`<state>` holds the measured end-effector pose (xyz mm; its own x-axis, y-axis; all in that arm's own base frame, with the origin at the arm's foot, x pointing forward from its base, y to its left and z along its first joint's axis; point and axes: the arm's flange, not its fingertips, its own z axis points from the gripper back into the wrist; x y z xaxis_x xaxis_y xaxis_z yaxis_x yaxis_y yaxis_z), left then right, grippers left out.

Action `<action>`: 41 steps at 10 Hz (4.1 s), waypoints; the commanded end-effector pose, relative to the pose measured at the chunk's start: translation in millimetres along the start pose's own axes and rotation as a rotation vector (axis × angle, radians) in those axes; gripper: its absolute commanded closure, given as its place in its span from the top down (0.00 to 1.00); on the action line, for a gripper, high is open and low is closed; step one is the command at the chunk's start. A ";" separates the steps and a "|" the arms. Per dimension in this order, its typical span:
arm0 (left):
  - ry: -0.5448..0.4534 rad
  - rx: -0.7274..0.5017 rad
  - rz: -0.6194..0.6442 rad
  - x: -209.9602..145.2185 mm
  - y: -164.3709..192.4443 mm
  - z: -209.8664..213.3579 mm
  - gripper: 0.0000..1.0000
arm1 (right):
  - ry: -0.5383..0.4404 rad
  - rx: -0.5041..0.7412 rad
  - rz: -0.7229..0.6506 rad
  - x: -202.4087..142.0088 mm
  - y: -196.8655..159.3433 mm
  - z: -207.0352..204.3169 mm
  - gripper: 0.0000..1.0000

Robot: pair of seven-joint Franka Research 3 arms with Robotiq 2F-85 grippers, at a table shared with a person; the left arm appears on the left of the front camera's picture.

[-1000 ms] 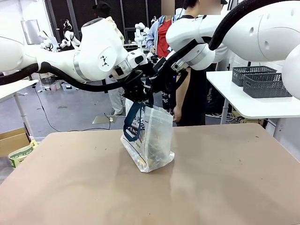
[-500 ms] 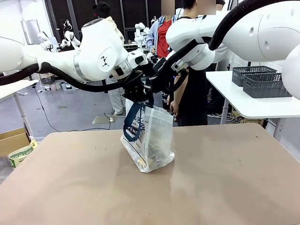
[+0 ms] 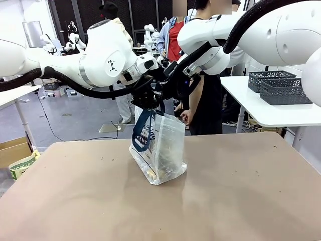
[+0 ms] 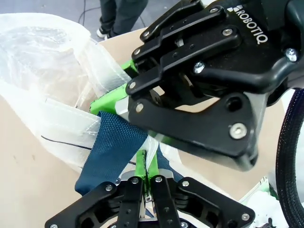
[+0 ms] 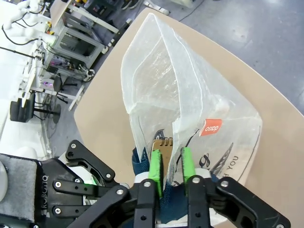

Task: Transfer purchased items from the store into the shopping bag.
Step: Move the Reusable shopping bag to the right side of the table.

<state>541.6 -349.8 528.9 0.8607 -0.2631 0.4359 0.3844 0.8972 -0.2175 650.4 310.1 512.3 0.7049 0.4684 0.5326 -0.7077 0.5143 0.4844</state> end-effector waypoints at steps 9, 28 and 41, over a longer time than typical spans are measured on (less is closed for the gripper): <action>-0.001 -0.001 0.013 0.0 0.4 1.1 0.00 | -0.047 -0.067 -0.074 -18.7 -5.3 69.6 1.00; 0.062 0.068 -0.073 5.8 -1.8 24.6 0.00 | 0.267 -0.031 0.483 -89.1 -5.3 158.3 1.00; 0.007 0.517 0.051 -51.1 136.3 191.0 0.00 | 0.267 -0.031 0.483 -89.1 -5.3 158.3 1.00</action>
<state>496.0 -159.0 640.7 0.8854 -0.2468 0.3939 0.1859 0.9647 0.1865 584.8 151.8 569.6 0.2753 0.8217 0.4990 -0.9597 0.2044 0.1930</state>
